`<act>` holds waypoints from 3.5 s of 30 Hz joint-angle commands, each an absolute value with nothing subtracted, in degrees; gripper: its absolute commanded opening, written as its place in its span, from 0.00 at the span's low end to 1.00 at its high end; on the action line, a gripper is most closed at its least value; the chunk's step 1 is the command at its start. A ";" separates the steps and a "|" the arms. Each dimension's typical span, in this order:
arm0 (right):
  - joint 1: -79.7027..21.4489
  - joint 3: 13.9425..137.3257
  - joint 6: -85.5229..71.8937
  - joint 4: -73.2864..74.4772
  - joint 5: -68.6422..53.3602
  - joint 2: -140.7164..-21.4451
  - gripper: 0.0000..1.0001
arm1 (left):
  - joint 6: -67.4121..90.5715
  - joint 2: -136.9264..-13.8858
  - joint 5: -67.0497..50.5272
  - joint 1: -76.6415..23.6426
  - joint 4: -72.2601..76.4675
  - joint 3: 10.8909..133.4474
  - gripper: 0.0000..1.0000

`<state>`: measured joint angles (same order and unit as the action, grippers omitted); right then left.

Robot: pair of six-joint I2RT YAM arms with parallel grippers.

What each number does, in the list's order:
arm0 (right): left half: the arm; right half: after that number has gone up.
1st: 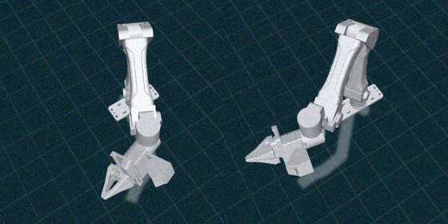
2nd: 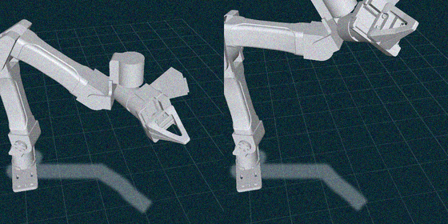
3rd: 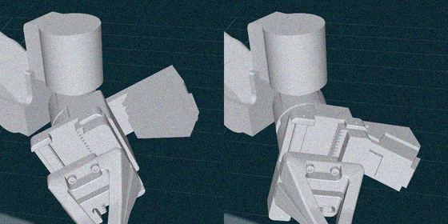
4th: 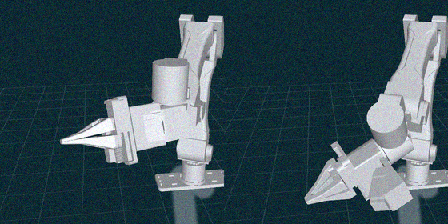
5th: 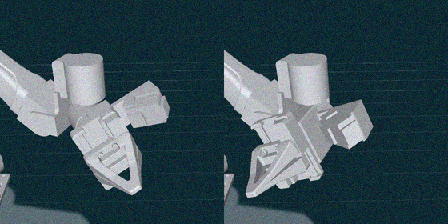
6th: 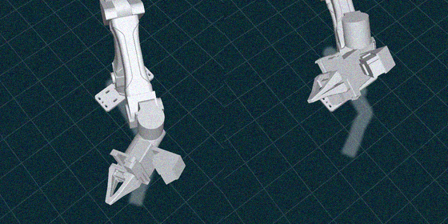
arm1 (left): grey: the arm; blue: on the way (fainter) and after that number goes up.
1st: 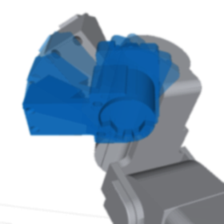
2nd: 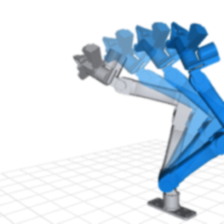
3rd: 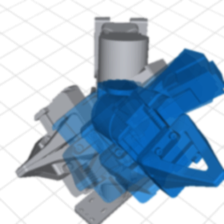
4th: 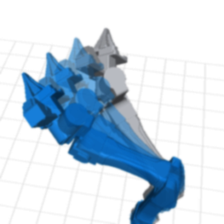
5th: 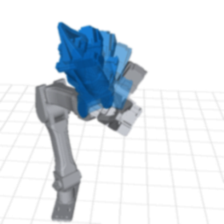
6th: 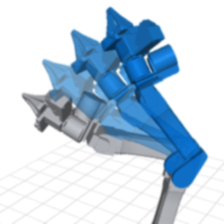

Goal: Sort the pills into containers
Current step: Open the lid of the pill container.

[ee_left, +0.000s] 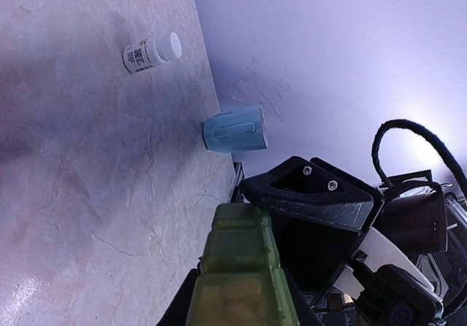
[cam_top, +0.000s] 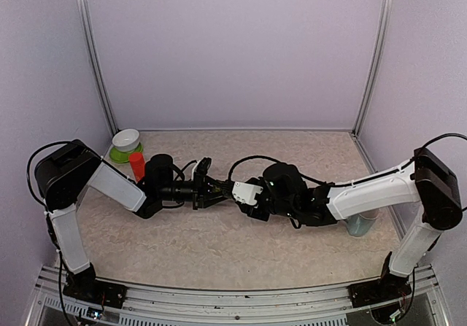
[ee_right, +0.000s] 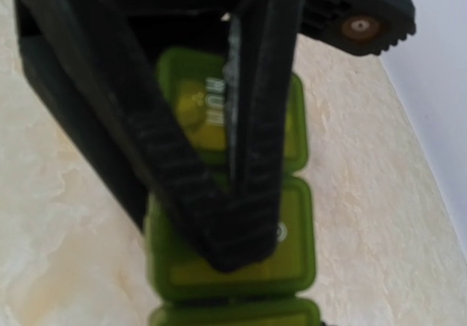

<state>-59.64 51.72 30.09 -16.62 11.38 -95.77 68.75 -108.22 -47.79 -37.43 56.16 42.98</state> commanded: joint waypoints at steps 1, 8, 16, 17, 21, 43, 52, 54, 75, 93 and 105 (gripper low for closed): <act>-60.13 53.51 29.18 -16.25 10.59 -96.57 0.45 | 68.48 -107.58 -48.55 -37.71 58.45 42.67 0.21; -60.12 54.83 28.48 -14.09 8.84 -96.78 0.32 | 68.55 -107.58 -48.67 -37.67 58.35 42.71 0.21; -60.12 54.64 27.95 -14.41 10.57 -96.21 0.60 | 67.83 -107.01 -48.59 -37.53 57.33 42.46 0.21; -60.14 54.55 27.95 -14.51 10.92 -95.97 0.63 | 67.72 -106.97 -48.47 -37.48 57.28 42.41 0.21; -60.11 53.89 27.71 -15.28 11.72 -94.46 0.71 | 67.52 -106.93 -48.38 -37.37 57.12 42.28 0.21; -59.68 53.58 28.33 -14.48 12.71 -91.71 0.62 | 65.59 -107.40 -47.77 -37.09 54.79 41.92 0.20; -59.16 53.78 26.82 -14.06 10.35 -88.54 0.62 | 63.89 -107.93 -47.12 -37.02 52.41 41.92 0.21; -59.08 53.85 26.72 -14.04 10.40 -88.21 0.61 | 63.53 -107.90 -46.99 -37.00 52.06 41.88 0.21; -59.11 55.91 28.90 -7.50 6.95 -94.72 0.71 | 63.81 -106.71 -47.83 -37.07 53.06 42.16 0.21; -58.98 55.72 28.72 -10.81 9.53 -97.10 0.61 | 64.39 -106.62 -48.11 -37.35 54.01 42.28 0.21; -58.98 56.50 28.52 -10.03 9.12 -97.82 0.52 | 64.51 -106.26 -48.09 -37.58 53.81 42.45 0.21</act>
<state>-59.44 54.61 28.97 -9.32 9.26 -97.08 64.88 -108.07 -47.37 -37.17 52.21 42.35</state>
